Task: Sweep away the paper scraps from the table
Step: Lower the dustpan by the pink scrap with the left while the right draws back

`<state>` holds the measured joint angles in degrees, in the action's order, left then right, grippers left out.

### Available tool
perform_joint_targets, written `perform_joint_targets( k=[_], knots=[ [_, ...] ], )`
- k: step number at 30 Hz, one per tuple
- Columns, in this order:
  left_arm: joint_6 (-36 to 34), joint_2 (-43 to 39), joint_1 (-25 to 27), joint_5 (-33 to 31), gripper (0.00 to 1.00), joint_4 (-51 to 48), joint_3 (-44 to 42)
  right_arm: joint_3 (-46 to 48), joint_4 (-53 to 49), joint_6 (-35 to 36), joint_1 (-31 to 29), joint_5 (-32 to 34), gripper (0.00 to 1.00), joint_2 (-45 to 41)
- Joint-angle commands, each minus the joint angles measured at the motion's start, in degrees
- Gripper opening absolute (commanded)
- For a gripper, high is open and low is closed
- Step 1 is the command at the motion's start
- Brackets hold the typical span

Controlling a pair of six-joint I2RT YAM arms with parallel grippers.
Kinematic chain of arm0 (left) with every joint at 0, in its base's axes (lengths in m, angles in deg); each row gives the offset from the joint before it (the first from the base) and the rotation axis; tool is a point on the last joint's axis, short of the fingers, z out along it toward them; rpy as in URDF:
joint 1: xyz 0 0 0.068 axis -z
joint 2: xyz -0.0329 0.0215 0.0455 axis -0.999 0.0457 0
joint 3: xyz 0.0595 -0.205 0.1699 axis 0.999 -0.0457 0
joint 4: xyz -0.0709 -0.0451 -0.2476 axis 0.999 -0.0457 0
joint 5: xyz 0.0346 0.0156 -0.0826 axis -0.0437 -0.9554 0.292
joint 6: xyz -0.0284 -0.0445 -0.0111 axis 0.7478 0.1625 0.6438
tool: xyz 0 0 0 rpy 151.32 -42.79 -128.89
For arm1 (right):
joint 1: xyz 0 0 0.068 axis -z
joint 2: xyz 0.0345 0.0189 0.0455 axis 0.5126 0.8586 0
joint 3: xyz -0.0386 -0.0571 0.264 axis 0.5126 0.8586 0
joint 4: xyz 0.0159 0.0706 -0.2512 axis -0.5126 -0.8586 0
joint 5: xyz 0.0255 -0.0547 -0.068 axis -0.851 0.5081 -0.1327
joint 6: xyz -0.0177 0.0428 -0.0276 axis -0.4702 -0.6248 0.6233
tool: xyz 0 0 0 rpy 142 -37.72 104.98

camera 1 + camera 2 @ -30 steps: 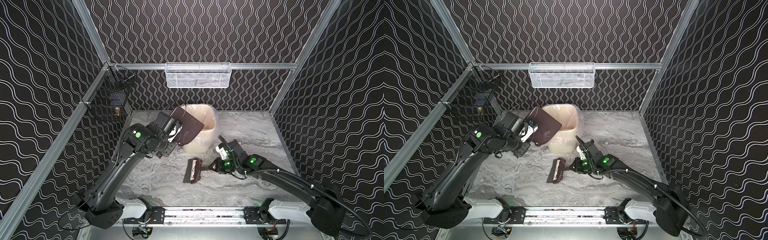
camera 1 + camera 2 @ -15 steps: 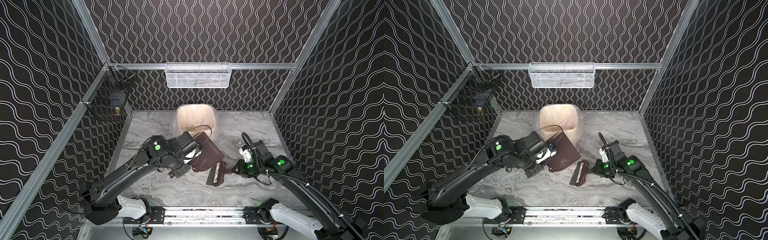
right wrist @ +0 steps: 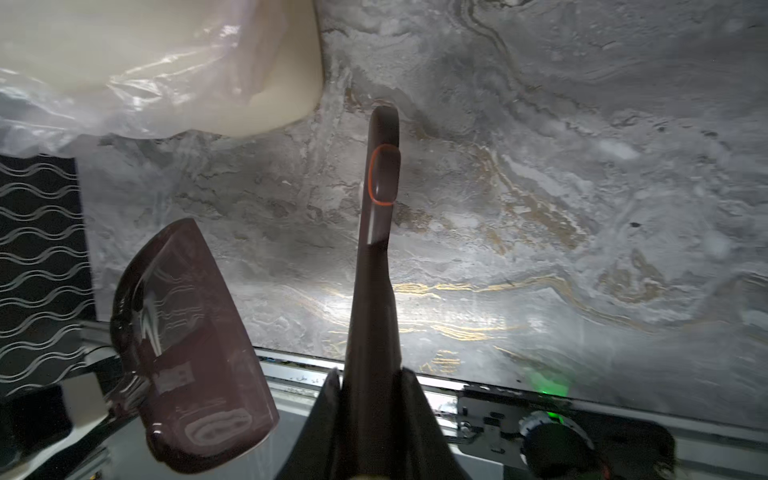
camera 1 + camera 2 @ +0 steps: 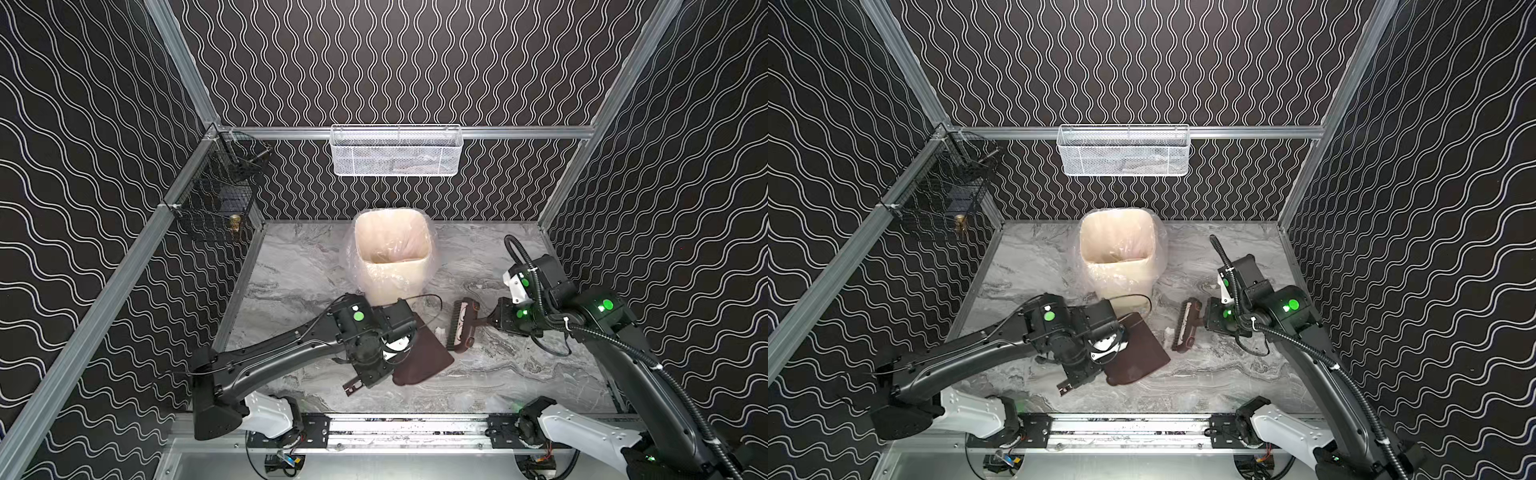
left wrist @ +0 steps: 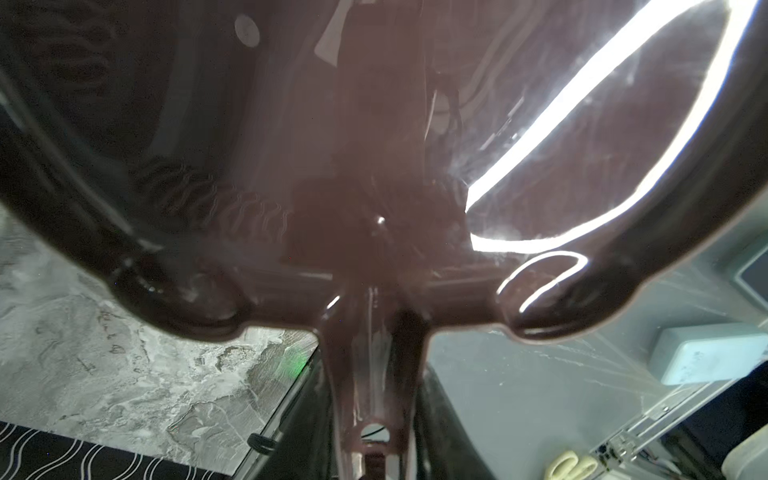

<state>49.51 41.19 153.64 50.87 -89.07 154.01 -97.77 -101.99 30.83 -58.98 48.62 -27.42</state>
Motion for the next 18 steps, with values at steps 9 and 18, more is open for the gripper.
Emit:
perform_joint_targets(
  k=[9,18],
  knots=[
    [1.00,11.00,2.55,-0.80,0.00,7.99,-3.78,-5.21,-0.94,9.77,0.13,12.97,0.00,8.35],
    [-1.78,17.09,2.73,-2.74,0.00,10.66,-5.61,-9.83,-1.60,17.27,0.25,8.92,0.00,16.54]
  ],
)
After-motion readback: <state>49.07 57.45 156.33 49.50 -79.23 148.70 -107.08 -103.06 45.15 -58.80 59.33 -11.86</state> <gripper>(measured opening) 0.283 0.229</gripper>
